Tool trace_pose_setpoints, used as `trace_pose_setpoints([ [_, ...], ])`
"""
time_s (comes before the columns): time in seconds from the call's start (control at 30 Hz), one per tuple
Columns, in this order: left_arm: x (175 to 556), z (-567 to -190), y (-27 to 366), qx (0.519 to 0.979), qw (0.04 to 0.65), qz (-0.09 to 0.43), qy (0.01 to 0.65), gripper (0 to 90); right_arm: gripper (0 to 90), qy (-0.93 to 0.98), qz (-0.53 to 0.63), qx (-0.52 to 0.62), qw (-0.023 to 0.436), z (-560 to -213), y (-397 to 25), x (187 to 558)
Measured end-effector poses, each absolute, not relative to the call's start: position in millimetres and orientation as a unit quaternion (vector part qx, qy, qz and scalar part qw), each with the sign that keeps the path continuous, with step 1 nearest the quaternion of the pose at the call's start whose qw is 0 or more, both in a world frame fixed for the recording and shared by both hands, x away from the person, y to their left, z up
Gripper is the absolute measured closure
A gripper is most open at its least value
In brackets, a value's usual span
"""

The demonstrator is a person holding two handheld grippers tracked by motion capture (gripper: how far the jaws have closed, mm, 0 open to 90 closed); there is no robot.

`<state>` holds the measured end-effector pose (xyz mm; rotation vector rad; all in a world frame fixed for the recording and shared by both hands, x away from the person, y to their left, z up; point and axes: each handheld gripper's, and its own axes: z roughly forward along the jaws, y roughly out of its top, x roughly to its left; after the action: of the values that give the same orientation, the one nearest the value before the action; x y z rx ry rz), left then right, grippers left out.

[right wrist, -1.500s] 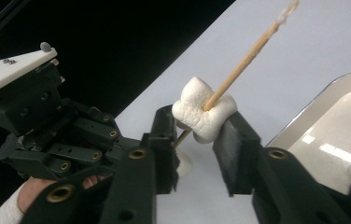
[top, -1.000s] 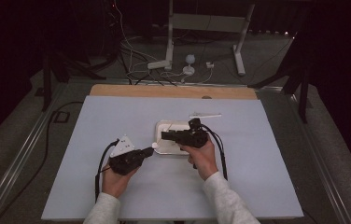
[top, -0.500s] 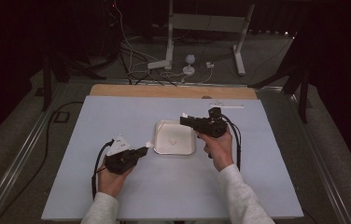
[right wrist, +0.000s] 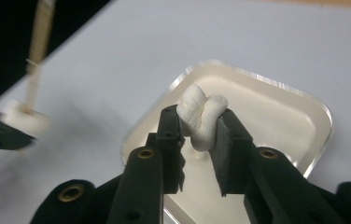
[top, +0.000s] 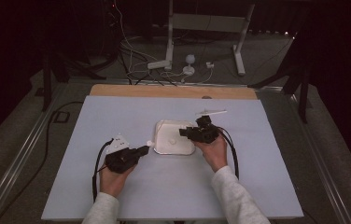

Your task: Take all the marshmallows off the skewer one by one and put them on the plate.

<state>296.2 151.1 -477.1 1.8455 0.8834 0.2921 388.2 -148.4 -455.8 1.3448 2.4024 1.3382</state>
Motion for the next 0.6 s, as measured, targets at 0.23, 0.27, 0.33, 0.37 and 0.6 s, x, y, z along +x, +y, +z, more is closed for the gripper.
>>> trace_pose_setpoints([
  [0.23, 297.8, -478.0, 151.3, 0.764, 0.512, 0.120, 0.373, 90.0, 33.6, 0.782, 0.408, 0.468, 0.049, -465.7, -146.7, 392.8],
  [0.27, 298.0, -478.1, 151.4, 0.763, 0.514, 0.119, 0.374, 90.0, 31.7, 0.782, 0.411, 0.466, 0.046, -464.7, -147.0, 392.2],
  [0.33, 298.5, -478.2, 151.5, 0.761, 0.516, 0.118, 0.375, 90.0, 30.7, 0.780, 0.432, 0.451, 0.031, -459.7, -146.8, 387.6],
  [0.37, 298.6, -478.2, 151.4, 0.760, 0.517, 0.118, 0.376, 90.0, 30.7, 0.780, 0.432, 0.451, 0.031, -459.7, -146.8, 387.6],
  [0.6, 298.6, -478.7, 147.6, 0.762, 0.517, 0.116, 0.372, 90.0, 36.8, 0.774, 0.494, 0.394, -0.036, -449.3, -130.3, 367.1],
])
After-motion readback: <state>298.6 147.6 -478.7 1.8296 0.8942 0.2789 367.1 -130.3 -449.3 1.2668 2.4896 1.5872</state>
